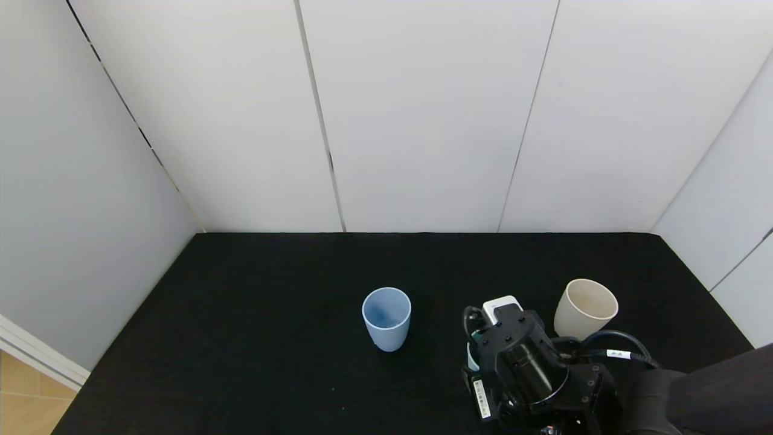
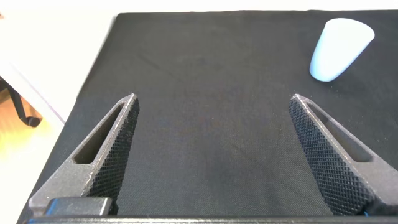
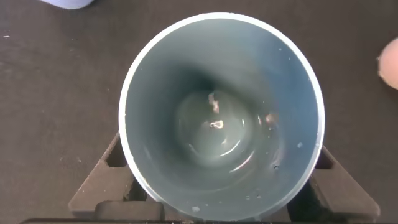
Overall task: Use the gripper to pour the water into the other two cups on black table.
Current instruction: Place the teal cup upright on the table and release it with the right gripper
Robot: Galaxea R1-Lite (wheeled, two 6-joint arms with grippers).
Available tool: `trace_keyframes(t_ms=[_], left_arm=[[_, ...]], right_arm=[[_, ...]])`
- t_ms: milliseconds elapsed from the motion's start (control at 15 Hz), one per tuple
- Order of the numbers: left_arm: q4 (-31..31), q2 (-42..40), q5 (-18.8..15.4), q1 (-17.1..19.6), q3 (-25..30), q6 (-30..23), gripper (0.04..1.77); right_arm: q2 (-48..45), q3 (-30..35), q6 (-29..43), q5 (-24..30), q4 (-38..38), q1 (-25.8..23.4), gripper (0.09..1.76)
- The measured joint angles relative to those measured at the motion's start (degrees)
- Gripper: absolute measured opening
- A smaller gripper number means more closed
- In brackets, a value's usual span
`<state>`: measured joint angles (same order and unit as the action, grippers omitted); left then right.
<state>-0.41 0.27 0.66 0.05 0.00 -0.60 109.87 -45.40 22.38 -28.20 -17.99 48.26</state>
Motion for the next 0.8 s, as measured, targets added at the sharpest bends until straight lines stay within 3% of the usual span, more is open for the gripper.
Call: trace_keyframes(t_ms=[800], left_arm=[[0.0, 0.0, 0.0, 0.0, 0.0, 0.0, 1.72]], right_arm=[[3.7, -0.2, 0.2, -2.3, 0.0, 0.8, 1.19]])
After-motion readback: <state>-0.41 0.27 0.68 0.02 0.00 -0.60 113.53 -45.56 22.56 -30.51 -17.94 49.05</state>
